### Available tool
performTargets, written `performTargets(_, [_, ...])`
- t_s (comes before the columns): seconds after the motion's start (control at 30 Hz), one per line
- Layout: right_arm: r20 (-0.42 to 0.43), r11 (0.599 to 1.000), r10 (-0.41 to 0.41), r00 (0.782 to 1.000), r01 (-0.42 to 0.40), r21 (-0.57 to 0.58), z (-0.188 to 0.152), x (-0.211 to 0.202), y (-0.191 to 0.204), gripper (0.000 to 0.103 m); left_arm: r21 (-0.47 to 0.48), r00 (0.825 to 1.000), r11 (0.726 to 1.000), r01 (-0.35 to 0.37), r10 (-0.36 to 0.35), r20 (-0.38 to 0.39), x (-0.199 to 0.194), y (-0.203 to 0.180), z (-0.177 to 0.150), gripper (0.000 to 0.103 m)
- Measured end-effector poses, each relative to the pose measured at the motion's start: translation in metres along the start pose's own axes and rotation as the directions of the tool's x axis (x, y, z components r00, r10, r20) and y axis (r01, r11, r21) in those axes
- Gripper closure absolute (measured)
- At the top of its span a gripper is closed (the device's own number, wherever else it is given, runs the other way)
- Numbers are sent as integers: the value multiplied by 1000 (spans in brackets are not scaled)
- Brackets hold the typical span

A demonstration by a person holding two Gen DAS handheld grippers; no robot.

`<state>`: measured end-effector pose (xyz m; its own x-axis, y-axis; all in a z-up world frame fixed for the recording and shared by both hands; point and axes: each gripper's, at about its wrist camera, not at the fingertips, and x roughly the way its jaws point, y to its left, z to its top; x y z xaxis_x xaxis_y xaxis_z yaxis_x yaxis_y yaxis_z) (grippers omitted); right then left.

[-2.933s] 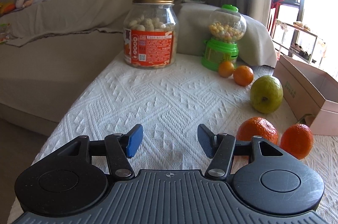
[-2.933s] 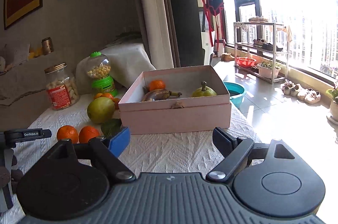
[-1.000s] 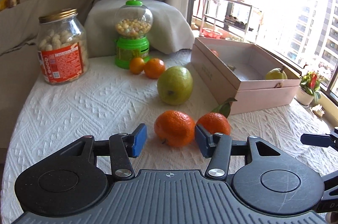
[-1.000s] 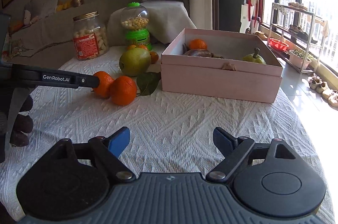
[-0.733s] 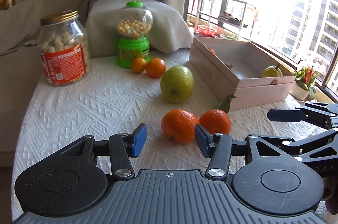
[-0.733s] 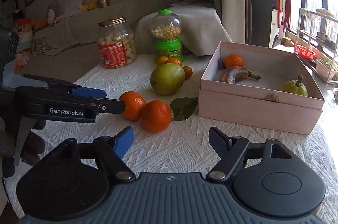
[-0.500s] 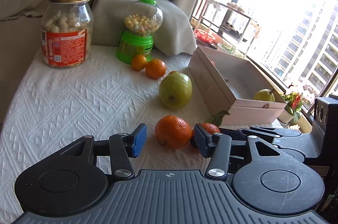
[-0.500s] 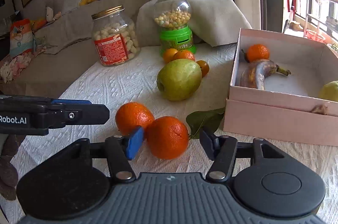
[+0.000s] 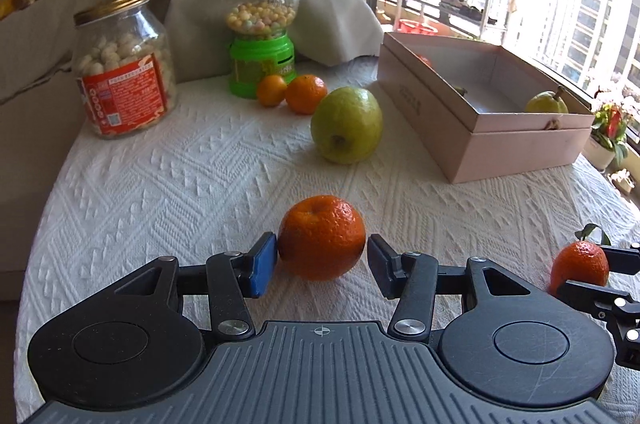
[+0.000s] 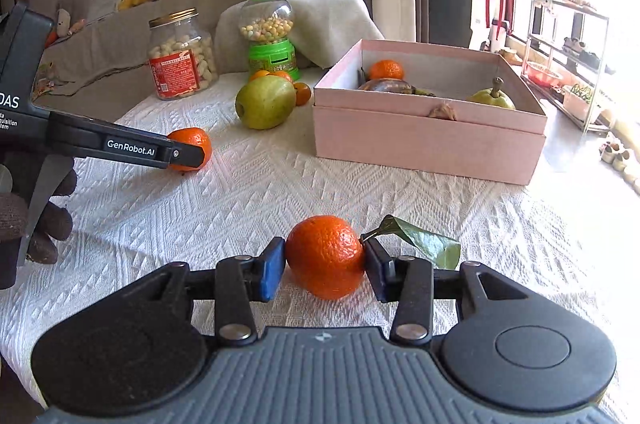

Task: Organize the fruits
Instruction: 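Grasp a tangerine with the left gripper while the right grasps the leafy tangerine, then lower the tangerine into the pink box with the left gripper while the right carries its tangerine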

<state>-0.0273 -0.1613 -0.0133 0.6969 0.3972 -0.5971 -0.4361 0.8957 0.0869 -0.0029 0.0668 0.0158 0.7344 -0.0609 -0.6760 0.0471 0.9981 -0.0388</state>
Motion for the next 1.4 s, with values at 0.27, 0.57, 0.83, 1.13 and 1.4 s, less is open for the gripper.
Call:
performTargets(0.27, [-46, 973, 224, 973, -226, -39, 7, 25, -24, 37, -148, 1000, 989, 13, -14, -5, 16, 8, 5, 47])
performTargets(0.57, [-40, 977, 173, 984, -177, -120, 5, 27, -19, 37, -252, 997, 965, -77, 74, -21, 27, -2, 19, 47])
performTargets(0.83, [15, 984, 136, 991, -134, -115, 2, 19, -22, 60, -185, 992, 980, -69, 88, 95, 31, -10, 9, 48])
performTargets(1.13, [-10, 986, 127, 992, -127, -109, 19, -35, -28, 62, -132, 979, 991, -10, 37, 201, -38, -36, 0, 48])
performTargets(1.4, [46, 983, 147, 988, -141, -118, 56, -96, -50, 62, -30, 957, 994, 101, -89, 276, -100, -86, 25, 48])
